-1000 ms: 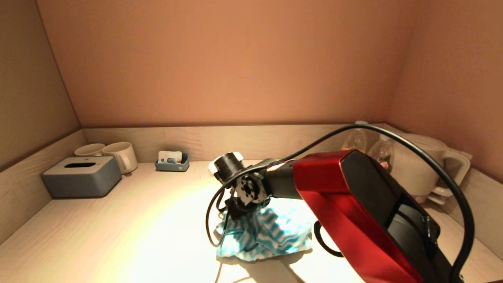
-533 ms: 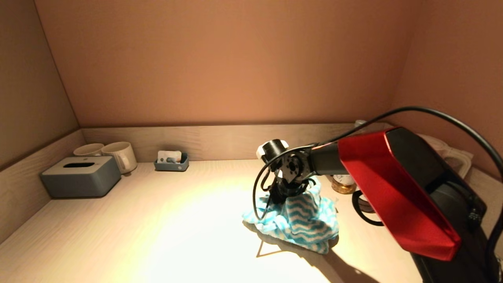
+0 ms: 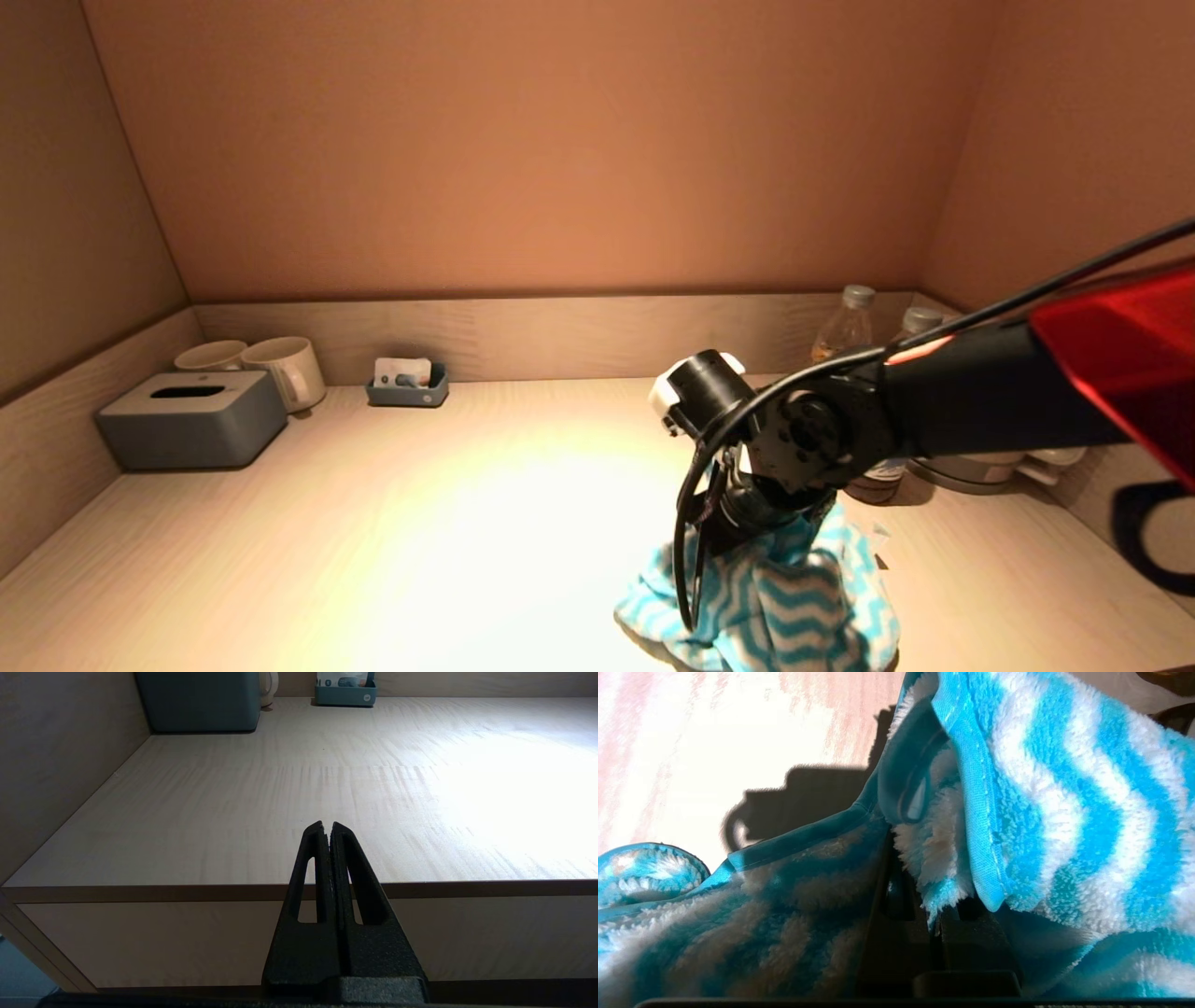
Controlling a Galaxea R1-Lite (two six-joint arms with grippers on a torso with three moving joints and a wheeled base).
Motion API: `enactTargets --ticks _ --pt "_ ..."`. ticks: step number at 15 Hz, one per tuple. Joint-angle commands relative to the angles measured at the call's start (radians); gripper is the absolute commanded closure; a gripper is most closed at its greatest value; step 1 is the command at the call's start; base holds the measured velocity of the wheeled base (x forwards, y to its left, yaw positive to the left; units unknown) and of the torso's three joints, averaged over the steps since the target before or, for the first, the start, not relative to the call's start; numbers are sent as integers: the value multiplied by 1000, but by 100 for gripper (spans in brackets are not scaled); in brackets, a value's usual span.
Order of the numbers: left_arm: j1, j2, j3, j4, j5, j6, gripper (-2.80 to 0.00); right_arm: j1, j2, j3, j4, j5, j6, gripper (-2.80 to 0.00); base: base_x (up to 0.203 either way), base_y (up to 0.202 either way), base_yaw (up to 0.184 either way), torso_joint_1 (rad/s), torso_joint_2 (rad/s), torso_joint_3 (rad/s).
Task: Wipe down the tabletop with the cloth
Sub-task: Sweep the stains on the table, then place the tablecloth
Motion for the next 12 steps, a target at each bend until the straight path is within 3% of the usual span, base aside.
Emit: enactTargets --ticks 1,3,6,12 --pt "2 0 0 0 0 -1 0 29 -159 74 2 -1 0 0 0 0 0 0 0 0" --pt "0 0 0 0 0 -1 0 24 -258 109 2 -10 0 0 0 0 0 0 0 0" --pt "0 0 0 0 0 -1 0 -71 -412 130 -1 -50 0 0 0 0 0 0 0 0" --pt "0 0 0 0 0 -1 0 -480 -564 119 -90 -79 -14 0 0 0 0 0 0 0"
